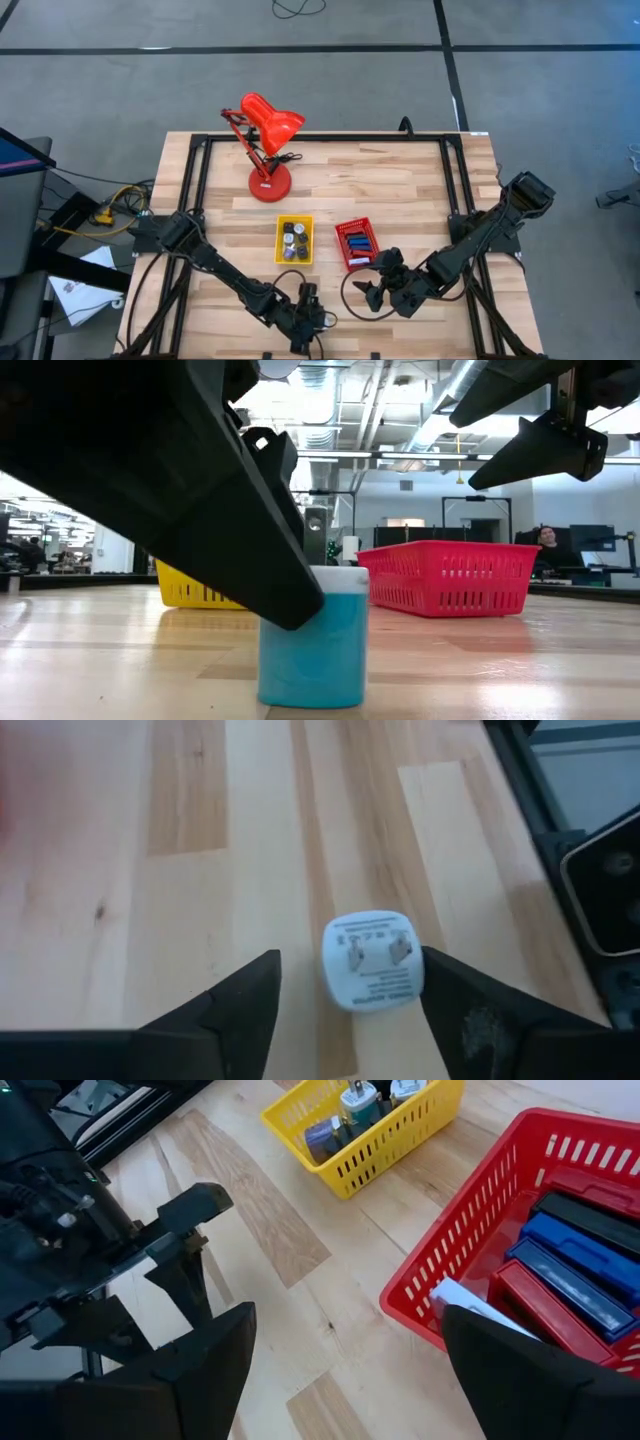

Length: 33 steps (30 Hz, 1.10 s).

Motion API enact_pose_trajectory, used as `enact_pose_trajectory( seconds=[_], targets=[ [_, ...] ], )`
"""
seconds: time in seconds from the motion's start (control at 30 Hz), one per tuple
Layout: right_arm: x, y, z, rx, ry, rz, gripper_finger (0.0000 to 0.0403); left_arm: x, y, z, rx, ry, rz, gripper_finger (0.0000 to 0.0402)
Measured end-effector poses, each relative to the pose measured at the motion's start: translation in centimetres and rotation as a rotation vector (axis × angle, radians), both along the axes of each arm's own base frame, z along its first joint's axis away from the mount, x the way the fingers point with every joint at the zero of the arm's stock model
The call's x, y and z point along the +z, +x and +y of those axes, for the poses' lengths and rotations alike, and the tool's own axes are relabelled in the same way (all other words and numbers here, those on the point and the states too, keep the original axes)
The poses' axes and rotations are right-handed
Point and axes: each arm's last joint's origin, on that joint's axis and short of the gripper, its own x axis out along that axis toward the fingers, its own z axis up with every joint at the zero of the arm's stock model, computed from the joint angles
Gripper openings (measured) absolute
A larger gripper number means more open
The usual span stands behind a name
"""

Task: Pick & Place Office items
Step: Put the light blue charger adapter into the yellow bin

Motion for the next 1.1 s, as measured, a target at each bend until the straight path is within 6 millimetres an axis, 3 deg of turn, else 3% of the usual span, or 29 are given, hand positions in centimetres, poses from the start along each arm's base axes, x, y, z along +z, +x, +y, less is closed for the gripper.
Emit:
enact_pose_trajectory(
  seconds=[0.5, 0.6, 0.67, 0.77, 0.87, 1.0, 1.1],
  targets=[
    [0.0, 0.0, 0.0, 0.005, -0.006, 0.002, 0.0312, 0.1, 0.1, -0.1, -0.020, -0.003, -0.009, 0.0120],
    [0.0, -0.2, 0.2, 0.013, -0.010, 0.004, 0.0312, 0.4, -0.2, -0.3, -0.074, 0.043, -0.015, 0.0120],
    [0.0, -0.4, 0.5, 0.022, -0.011, 0.003, 0.0312, 1.5, -0.6, -0.2, -0.116, 0.072, -0.023, 0.0120],
    [0.0, -0.7, 0.9, 0.029, -0.016, -0.012, 0.0312, 5.2, -1.5, 0.4, -0.147, 0.081, -0.065, 0.0120],
    [0.1, -1.0, 1.3, 0.022, -0.025, -0.036, 0.0312, 8.1, -3.0, 2.2, -0.129, 0.079, -0.107, 0.0128],
    [0.2, -1.4, 1.7, 0.015, -0.042, -0.062, 0.0312, 10.6, -6.0, 5.1, -0.049, 0.077, -0.173, 0.0129],
    [0.2, -1.4, 1.7, 0.022, -0.053, -0.061, 0.0312, 11.0, -8.2, 7.3, 0.026, 0.106, -0.233, 0.0125]
  ],
)
